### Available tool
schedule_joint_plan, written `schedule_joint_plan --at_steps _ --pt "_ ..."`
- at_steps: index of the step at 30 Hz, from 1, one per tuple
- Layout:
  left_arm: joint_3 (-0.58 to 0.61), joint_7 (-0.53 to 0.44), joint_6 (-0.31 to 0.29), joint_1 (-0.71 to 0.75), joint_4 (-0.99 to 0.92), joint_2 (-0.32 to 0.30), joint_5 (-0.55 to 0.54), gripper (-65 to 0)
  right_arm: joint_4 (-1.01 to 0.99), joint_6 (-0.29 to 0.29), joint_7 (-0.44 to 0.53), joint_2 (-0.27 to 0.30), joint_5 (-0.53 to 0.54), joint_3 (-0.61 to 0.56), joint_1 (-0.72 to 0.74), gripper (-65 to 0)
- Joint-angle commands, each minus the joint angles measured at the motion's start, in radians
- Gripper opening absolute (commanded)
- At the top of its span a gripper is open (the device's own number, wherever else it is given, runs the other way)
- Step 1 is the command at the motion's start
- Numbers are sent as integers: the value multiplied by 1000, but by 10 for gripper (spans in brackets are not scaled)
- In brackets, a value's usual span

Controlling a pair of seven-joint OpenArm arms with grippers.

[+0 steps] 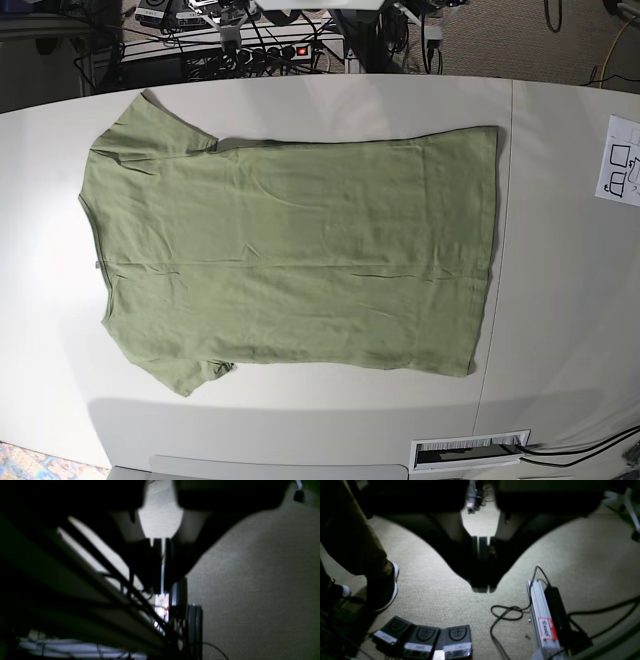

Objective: Fold the T-shirt properly

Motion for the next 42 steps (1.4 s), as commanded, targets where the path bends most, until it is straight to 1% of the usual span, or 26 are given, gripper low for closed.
schedule_joint_plan --at_steps 1,2,5,8,10,12,19,25,29,33,38,40,42 --pt "1 -3 -7 22 14 -4 12 -650 6 18 -7 18 2 2 -10 -650" --pt "1 -2 -8 37 28 -4 24 -650 6 33 -12 26 2 2 -14 -650" --pt "1 12 -7 91 85 -12 58 -650 6 46 -25 53 2 2 -27 -650" --pt "1 19 -8 158 163 -24 55 -650 6 64 -40 84 2 2 -39 -650" --pt "1 19 -8 204 217 -41 55 -650 15 89 -48 104 2 2 -50 -650" --pt "1 19 -8 249 271 -60 55 -650 47 101 -56 124 2 2 -72 -650" --pt "1 11 -7 365 422 -135 54 -650 238 101 -76 195 2 2 -189 -650" --pt "1 12 -7 386 460 -172 55 -650 385 101 -74 251 2 2 -275 -650" --pt "1 11 -6 386 460 -186 54 -650 434 101 -76 275 2 2 -305 -650" --pt "1 12 -7 389 460 -201 55 -650 446 103 -84 283 2 2 -311 -650" --pt "0 11 -7 433 486 -239 54 -650 446 106 -106 299 2 2 -311 -650" --pt "0 -6 -7 467 521 -259 55 -650 446 117 -105 311 2 2 -310 -650" --pt "0 -43 -6 509 563 -280 55 -650 446 138 -105 325 2 2 -311 -650"
